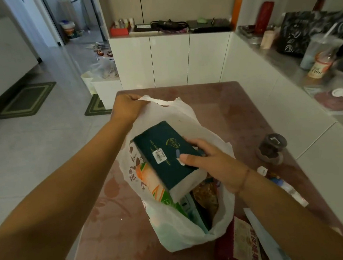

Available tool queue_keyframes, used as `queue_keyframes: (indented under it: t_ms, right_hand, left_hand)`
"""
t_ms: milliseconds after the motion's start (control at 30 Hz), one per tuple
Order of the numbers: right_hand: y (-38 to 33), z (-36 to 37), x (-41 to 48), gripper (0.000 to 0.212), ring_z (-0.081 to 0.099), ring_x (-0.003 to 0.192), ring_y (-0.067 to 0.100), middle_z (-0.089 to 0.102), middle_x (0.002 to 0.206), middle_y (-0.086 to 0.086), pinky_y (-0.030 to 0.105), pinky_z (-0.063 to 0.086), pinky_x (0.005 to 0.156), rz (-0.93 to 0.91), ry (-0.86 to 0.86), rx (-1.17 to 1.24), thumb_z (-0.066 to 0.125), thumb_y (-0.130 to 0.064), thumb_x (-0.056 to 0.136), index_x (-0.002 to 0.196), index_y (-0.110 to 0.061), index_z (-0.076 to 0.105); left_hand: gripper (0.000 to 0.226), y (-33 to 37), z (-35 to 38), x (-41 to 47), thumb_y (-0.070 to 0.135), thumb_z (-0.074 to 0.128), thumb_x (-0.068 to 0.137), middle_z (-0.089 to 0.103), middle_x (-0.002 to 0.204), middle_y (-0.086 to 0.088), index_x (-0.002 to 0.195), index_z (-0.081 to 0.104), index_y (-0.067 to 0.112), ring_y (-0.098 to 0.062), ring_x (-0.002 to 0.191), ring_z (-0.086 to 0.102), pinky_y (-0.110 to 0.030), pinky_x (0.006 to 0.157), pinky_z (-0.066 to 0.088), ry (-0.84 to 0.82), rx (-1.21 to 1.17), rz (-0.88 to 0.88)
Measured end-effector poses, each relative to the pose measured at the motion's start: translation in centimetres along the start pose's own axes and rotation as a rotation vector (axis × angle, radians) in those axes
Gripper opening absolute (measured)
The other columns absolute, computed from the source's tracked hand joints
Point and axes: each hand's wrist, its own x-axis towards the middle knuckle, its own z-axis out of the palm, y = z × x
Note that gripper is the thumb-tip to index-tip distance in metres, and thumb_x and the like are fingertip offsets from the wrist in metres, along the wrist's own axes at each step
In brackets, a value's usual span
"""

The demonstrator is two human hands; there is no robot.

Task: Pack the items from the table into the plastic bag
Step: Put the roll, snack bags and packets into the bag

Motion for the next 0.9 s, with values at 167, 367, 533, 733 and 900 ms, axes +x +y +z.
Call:
queue_keyframes:
  t_ms: [167,367,533,733,900]
  right_hand:
    - [1.0,0.0,6.1,0.051,0.055,0.103,0.022,0.053,0.129,0.008,0.032,0.051,0.084,-0.038,0.242,-0.344,0.058,-0.037,0.088,0.132,-0.022,0.037]
    - [4.4,0.9,7.5,0.073,0.023,0.136,0.034,0.016,0.152,0.011,0.047,0.026,0.114,-0.131,0.427,-1.001,0.049,-0.049,0.089,0.147,-0.031,0.009]
    - [6.5,0.4,7.8,0.068,0.04,0.122,0.032,0.031,0.142,0.012,0.044,0.045,0.102,-0.132,0.394,-0.883,0.044,-0.038,0.094,0.148,-0.034,0.003]
    - [7.4,0.9,8.2,0.069,0.042,0.123,0.035,0.03,0.145,0.012,0.047,0.043,0.102,-0.027,0.368,-0.813,0.043,-0.031,0.096,0.149,-0.03,-0.001]
    - [6.9,0.3,8.4,0.073,0.035,0.132,0.034,0.021,0.151,0.013,0.045,0.034,0.11,0.012,0.282,-0.723,0.045,-0.027,0.096,0.149,-0.025,-0.005]
  left_hand:
    - [0.016,-0.3,0.2,-0.1,0.033,0.063,0.088,0.063,0.087,-0.001,0.081,0.069,0.02,-0.024,0.085,0.058,-0.033,0.074,0.052,-0.044,0.068,-0.011]
    - [0.024,-0.1,1.5,-0.7,0.024,0.065,0.088,0.065,0.094,-0.003,0.106,0.072,0.009,-0.012,0.069,0.055,-0.018,0.055,0.043,-0.103,0.045,0.042]
    - [0.015,-0.5,1.6,-0.5,0.019,0.064,0.089,0.065,0.077,0.0,0.092,0.074,0.009,-0.016,0.071,0.058,-0.023,0.06,0.049,-0.05,-0.023,0.045]
    - [0.015,-0.3,2.1,-0.7,0.017,0.062,0.09,0.063,0.078,-0.002,0.094,0.074,0.009,-0.01,0.066,0.057,-0.021,0.057,0.047,-0.027,0.006,0.045]
    - [0.018,-0.3,2.1,-1.1,0.016,0.06,0.091,0.066,0.092,-0.007,0.101,0.073,0.008,-0.023,0.084,0.061,-0.032,0.073,0.049,-0.046,0.049,0.025]
